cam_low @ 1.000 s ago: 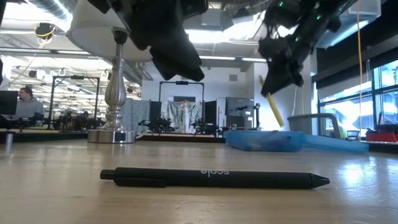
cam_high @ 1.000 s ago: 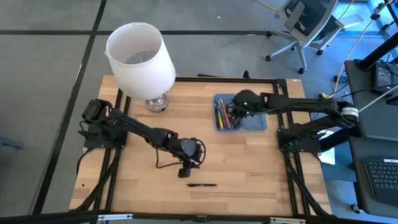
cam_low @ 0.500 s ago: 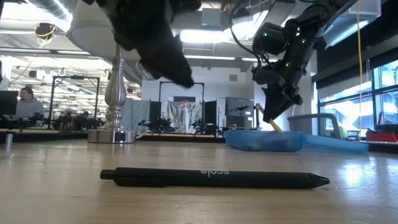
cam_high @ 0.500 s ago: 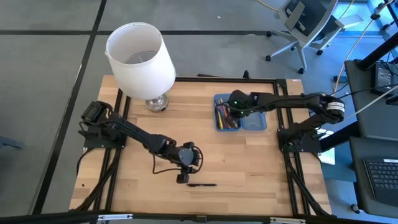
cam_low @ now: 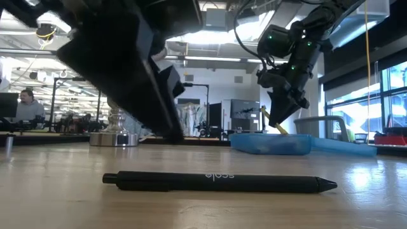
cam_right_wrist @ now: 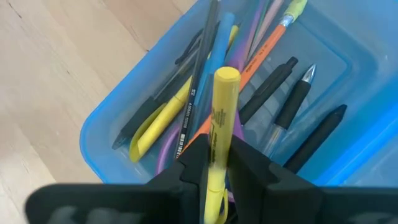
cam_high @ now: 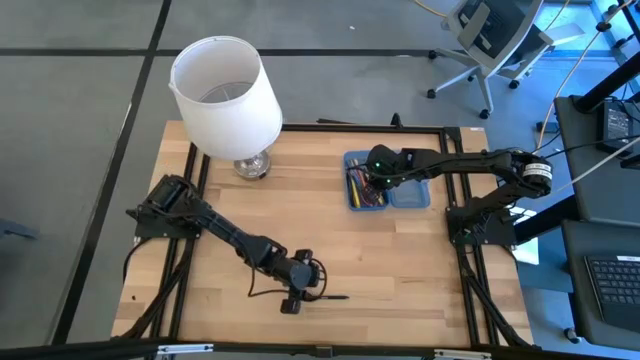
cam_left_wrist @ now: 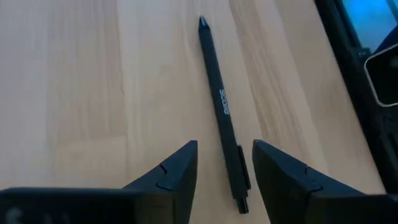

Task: Pick & place school supplies into a supply box
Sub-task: Put the yellow pen into the blue supply box

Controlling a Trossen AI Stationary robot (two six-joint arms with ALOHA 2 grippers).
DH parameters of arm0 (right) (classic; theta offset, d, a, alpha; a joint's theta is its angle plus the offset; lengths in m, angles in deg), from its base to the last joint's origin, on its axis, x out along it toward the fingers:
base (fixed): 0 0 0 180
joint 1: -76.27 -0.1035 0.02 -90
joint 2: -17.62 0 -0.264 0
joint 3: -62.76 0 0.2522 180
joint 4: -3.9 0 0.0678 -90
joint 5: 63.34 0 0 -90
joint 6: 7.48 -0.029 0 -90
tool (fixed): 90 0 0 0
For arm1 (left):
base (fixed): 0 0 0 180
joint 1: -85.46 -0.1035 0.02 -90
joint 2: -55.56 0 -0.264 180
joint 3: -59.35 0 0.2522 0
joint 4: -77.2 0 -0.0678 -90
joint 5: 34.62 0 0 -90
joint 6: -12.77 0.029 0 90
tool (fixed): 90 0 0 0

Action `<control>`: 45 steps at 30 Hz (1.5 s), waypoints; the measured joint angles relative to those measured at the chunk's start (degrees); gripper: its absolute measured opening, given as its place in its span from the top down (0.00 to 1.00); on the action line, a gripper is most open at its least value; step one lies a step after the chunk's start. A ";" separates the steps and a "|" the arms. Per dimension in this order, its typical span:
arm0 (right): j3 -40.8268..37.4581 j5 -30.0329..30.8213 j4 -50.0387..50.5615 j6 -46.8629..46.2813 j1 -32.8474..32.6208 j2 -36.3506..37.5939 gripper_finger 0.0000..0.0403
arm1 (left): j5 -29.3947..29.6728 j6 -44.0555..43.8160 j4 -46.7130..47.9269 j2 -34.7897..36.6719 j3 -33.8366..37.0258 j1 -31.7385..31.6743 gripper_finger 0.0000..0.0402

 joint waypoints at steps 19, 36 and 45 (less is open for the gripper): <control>0.00 0.00 -0.22 0.04 0.00 0.00 0.85 | 6.00 -2.91 -2.24 -5.28 -0.22 3.39 0.61; 0.00 0.28 -0.19 0.38 0.00 0.00 0.85 | 9.78 -1.50 0.35 -6.30 -0.18 3.28 0.84; 0.00 -2.95 -0.14 1.36 -0.03 0.10 0.85 | 10.42 2.16 0.29 -6.28 -0.07 2.78 0.91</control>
